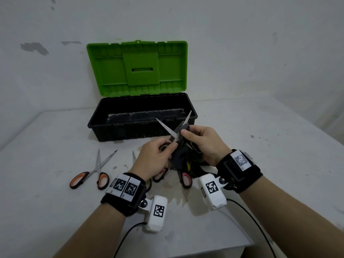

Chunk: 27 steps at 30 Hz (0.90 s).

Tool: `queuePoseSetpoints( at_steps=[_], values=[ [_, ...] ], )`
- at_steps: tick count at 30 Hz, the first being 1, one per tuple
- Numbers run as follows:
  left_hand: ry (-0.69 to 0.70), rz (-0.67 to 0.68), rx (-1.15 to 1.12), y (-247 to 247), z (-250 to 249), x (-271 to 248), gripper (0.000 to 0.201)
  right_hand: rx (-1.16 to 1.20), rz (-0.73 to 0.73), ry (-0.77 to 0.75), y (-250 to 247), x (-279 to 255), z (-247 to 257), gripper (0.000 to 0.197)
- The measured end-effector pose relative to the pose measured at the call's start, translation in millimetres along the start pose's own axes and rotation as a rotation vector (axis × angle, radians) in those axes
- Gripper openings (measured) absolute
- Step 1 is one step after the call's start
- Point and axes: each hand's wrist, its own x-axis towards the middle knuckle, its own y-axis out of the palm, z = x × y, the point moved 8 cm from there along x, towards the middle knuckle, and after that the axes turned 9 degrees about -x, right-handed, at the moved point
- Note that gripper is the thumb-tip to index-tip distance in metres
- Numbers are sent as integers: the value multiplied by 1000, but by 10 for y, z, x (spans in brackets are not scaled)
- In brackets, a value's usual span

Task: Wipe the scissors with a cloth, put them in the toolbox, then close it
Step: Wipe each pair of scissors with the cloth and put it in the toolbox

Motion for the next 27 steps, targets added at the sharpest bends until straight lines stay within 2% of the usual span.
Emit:
queuePoseSetpoints(
  at_steps=[6,12,17,20,27],
  values=[
    [9,57,19,36,-15,-54,20,21,67,78,91,-54,-76,25],
    [-11,108,63,68,57,-95,18,-54,41,75,70,-64,-112,28],
    [-2,101,50,54,7,-58,21,-76,5,60,23,-20,-35,23],
    [-4,113,51,60,-15,-31,23,-55,-4,65,9,0,5,21],
    [-70,155,-24,86,18,-41,24,21,-46,92,-65,29,60,30]
  ],
)
